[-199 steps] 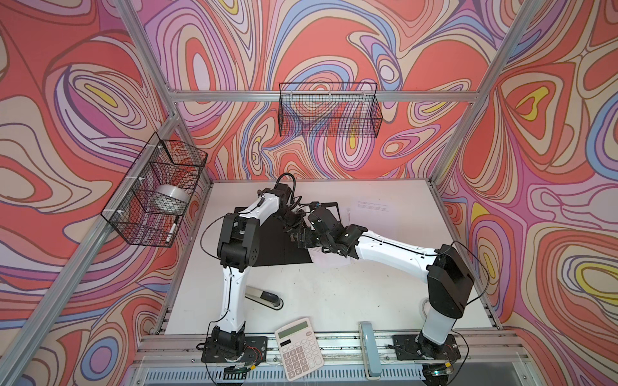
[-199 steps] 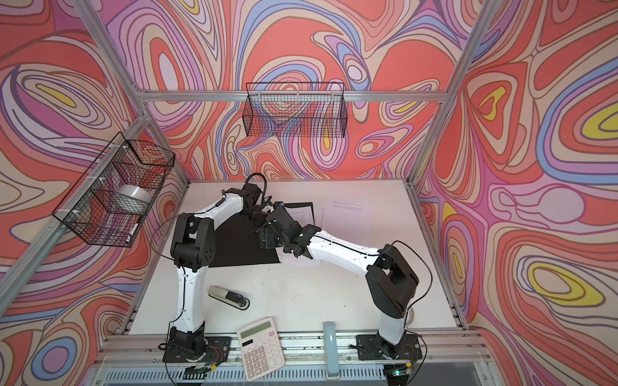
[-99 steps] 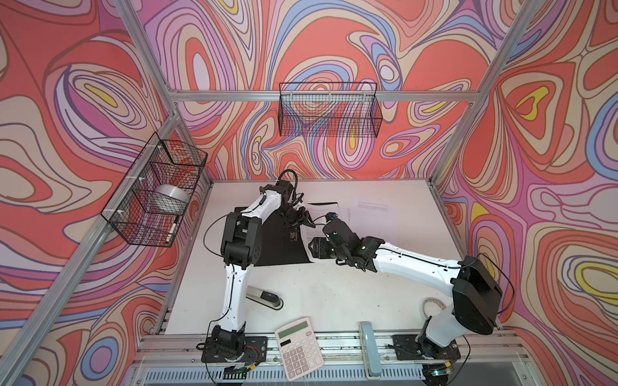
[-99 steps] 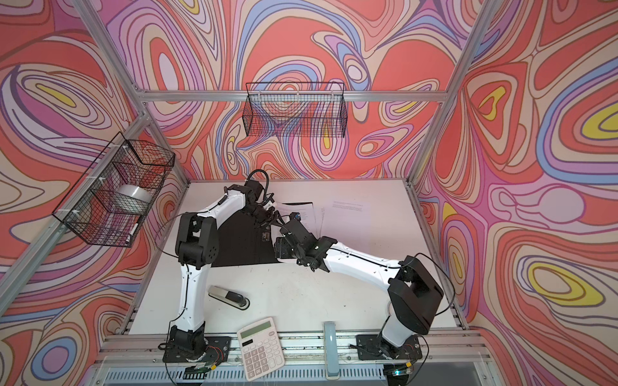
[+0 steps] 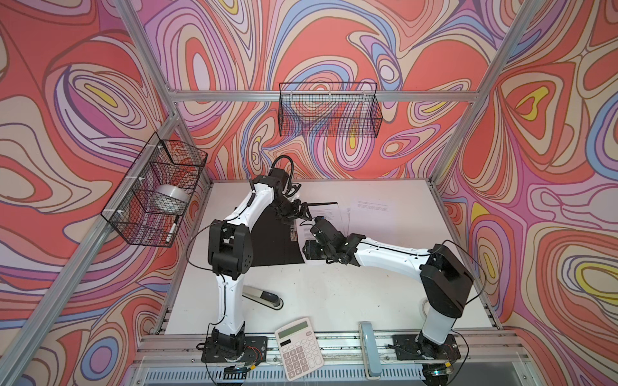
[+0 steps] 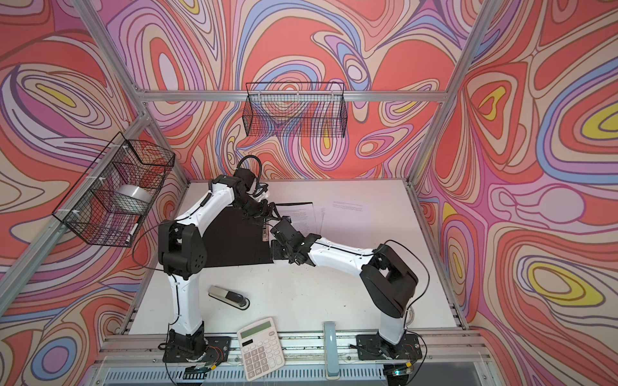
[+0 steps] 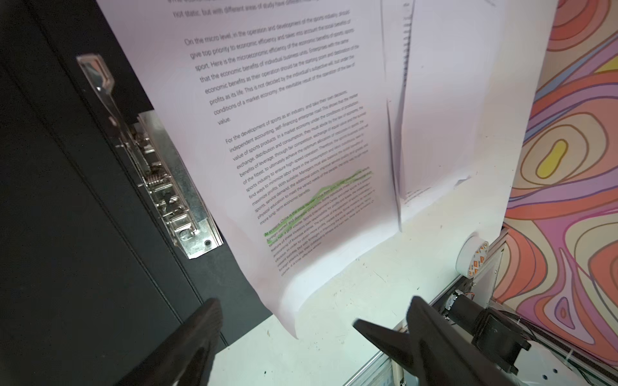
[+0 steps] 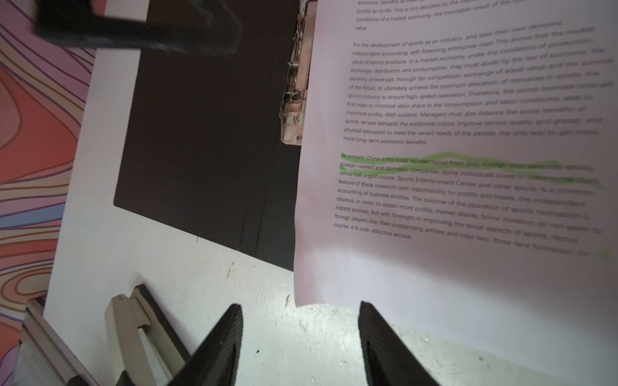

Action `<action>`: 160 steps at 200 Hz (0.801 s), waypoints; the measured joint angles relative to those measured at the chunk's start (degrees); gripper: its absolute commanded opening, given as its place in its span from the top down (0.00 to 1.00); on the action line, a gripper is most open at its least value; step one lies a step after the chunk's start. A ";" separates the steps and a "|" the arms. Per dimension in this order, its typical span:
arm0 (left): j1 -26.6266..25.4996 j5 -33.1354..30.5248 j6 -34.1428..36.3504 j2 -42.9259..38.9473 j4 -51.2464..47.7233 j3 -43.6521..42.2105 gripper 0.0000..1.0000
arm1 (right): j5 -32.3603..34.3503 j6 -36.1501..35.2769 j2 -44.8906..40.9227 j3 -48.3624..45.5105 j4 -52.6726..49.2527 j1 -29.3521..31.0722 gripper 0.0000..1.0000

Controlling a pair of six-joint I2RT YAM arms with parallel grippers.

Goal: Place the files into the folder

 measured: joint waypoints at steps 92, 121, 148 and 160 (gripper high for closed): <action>5.35 -1.14 0.15 -5.86 0.74 -4.42 0.14 | -4.70 -1.22 8.92 4.90 3.93 -4.79 0.56; 5.95 -0.13 0.15 -7.78 1.01 -5.35 0.14 | -10.97 -0.02 11.87 6.27 8.92 -7.96 0.58; 5.73 0.66 0.15 -8.59 1.18 -6.12 0.14 | -16.55 1.73 15.65 6.64 13.18 -9.68 0.59; 5.68 0.90 0.15 -8.59 1.25 -6.29 0.14 | -17.97 2.23 16.83 6.75 13.97 -9.84 0.59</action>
